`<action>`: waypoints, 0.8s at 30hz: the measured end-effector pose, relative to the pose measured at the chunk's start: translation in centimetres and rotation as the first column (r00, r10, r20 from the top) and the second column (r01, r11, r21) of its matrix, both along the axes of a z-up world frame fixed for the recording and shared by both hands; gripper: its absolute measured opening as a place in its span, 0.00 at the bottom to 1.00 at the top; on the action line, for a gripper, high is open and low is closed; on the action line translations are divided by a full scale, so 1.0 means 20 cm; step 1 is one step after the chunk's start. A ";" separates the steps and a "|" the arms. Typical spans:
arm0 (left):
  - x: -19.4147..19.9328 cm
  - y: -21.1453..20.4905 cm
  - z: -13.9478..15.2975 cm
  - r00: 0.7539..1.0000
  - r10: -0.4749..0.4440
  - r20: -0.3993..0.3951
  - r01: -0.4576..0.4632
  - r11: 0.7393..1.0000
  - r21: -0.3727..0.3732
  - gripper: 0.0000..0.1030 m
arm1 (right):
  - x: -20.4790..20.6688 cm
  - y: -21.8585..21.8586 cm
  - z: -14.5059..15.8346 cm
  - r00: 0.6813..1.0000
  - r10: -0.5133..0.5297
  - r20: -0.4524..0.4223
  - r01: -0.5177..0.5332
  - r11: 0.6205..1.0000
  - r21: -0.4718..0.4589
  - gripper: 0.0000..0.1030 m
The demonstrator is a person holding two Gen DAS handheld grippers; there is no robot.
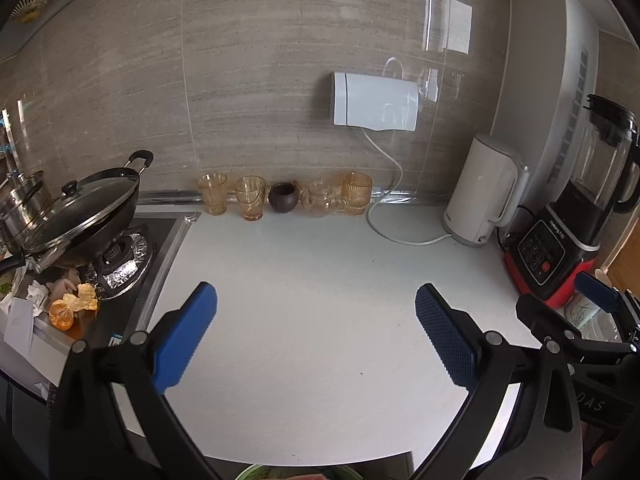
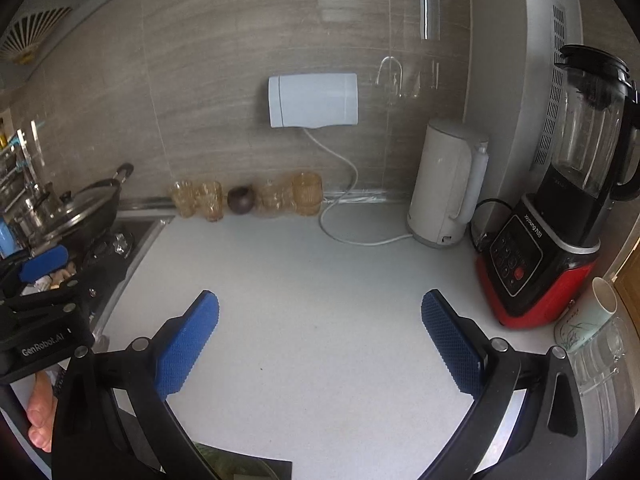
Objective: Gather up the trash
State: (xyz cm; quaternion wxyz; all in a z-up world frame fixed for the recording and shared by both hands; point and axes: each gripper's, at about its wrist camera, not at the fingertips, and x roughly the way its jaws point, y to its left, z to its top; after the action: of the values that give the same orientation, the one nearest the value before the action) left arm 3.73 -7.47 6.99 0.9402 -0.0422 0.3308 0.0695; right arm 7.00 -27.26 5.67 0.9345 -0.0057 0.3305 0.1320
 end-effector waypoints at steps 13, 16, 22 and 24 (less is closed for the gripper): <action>0.01 -0.10 -0.02 1.000 -0.008 -0.023 0.009 1.000 0.027 0.92 | 0.01 -0.09 -0.04 1.000 -0.021 -0.019 0.021 0.999 0.028 0.98; 0.01 -0.10 -0.03 0.999 -0.013 -0.029 0.014 1.000 0.024 0.92 | 0.01 -0.10 -0.05 0.999 -0.022 -0.025 0.023 0.999 0.028 0.98; 0.02 -0.10 -0.03 0.999 -0.016 -0.030 0.017 1.000 0.023 0.92 | 0.02 -0.11 -0.05 0.999 -0.024 -0.031 0.025 0.999 0.024 0.98; 0.02 -0.10 -0.03 0.999 -0.017 -0.029 0.017 1.000 0.018 0.92 | 0.02 -0.11 -0.05 0.999 -0.022 -0.033 0.023 0.999 0.023 0.98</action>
State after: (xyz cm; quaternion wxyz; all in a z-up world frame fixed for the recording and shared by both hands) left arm 4.04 -9.45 6.41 0.9361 -0.0300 0.3443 0.0651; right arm 7.34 -29.37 4.62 0.9305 0.0108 0.3441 0.1253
